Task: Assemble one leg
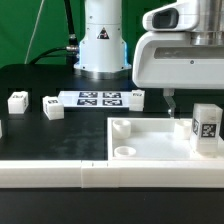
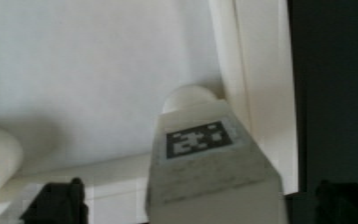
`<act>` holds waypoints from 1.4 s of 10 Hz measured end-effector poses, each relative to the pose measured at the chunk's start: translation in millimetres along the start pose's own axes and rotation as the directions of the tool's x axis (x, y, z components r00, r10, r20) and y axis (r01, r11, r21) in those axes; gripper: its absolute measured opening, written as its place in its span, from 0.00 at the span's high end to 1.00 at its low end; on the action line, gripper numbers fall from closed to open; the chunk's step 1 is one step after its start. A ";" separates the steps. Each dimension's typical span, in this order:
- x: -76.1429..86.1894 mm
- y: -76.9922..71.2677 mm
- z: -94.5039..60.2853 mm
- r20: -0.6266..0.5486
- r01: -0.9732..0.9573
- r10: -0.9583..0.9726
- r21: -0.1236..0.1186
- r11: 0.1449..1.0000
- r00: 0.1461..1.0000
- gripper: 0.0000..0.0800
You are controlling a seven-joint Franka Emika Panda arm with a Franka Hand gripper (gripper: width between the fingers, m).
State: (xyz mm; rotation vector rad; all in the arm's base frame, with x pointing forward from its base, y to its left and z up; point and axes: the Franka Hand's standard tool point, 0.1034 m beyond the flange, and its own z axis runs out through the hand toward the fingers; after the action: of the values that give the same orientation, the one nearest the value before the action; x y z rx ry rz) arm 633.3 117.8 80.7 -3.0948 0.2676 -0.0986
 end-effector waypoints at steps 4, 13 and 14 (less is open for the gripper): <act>0.5 2.3 0.5 -0.002 0.077 -0.077 -0.001 0.997 0.997 0.49; 2.8 9.2 2.9 0.027 -0.662 0.662 0.045 0.748 0.749 0.64; 2.6 9.0 3.2 0.031 -0.748 0.747 0.042 0.663 0.664 0.64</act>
Offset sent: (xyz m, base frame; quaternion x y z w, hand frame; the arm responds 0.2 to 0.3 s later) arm 0.0000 0.0000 0.0000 0.0000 0.0000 0.0000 1.0000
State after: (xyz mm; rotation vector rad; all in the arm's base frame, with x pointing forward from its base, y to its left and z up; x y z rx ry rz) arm 634.6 108.7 77.4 -2.6497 1.4756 -0.0562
